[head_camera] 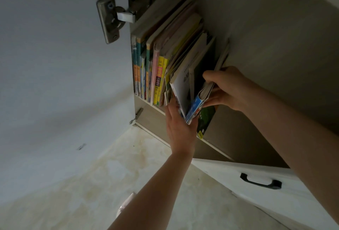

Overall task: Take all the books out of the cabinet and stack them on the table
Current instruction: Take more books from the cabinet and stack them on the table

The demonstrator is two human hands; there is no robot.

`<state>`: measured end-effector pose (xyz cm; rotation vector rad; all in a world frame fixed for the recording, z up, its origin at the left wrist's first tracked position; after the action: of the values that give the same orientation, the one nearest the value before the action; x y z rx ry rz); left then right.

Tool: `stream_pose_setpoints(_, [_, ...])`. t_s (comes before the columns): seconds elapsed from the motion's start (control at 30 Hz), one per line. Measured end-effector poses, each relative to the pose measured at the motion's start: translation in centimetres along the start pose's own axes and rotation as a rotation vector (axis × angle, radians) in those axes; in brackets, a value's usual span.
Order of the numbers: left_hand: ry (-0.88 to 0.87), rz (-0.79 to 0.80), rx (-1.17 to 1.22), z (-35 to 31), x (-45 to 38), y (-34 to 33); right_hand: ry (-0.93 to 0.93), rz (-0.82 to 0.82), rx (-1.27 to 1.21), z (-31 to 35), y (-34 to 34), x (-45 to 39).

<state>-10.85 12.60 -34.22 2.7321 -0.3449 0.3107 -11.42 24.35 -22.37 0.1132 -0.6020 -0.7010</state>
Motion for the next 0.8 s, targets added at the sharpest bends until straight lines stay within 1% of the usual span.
stream_pose_setpoints(0.1, [-0.053,0.013,-0.053,-0.1,-0.1,-0.6,0.012,0.005,-0.004,-0.2,0.3,-0.1])
stream_pose_setpoints(0.27, [-0.140,-0.041,-0.123,-0.1,0.1,-1.0,0.056,0.032,-0.010,-0.3,-0.1,-0.4])
stream_pose_setpoints(0.33, [-0.169,-0.010,-0.128,-0.1,0.2,-1.5,0.080,0.046,-0.003,-0.3,-0.3,-0.5])
stream_pose_setpoints(0.4, [-0.157,0.033,-0.096,-0.3,0.2,-1.8,0.097,0.057,-0.003,-0.4,-0.4,-0.5])
stream_pose_setpoints(0.43, [-0.154,0.029,-0.093,-0.4,0.1,-1.8,0.100,0.060,-0.005,-0.4,-0.4,-0.5])
stream_pose_setpoints(0.57, [-0.135,-0.099,-0.236,-0.3,-0.1,-1.1,0.091,0.058,-0.018,-0.6,-0.4,-0.5])
stream_pose_setpoints(0.63, [-0.119,-0.084,-0.246,-0.2,-0.1,-1.1,0.088,0.058,-0.027,-0.5,-0.5,-0.5])
stream_pose_setpoints(0.7, [-0.110,-0.051,-0.221,-0.2,-0.3,-1.2,0.092,0.061,-0.024,-0.3,-0.6,-0.5])
stream_pose_setpoints(0.8, [-0.126,-0.046,-0.165,-0.5,-0.3,-1.2,0.089,0.055,-0.036,-0.3,-0.7,-0.4])
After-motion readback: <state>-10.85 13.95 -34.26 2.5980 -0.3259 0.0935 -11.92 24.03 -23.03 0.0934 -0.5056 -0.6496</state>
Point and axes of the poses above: each hand's wrist, its own x-axis away from the middle knuckle, its own y-axis out of the back of the hand, z = x × y, the point moved 4 cm from there along -x, towards the middle knuckle, and after that the axes turned 14 degrees about y, right-handed, at the moved point
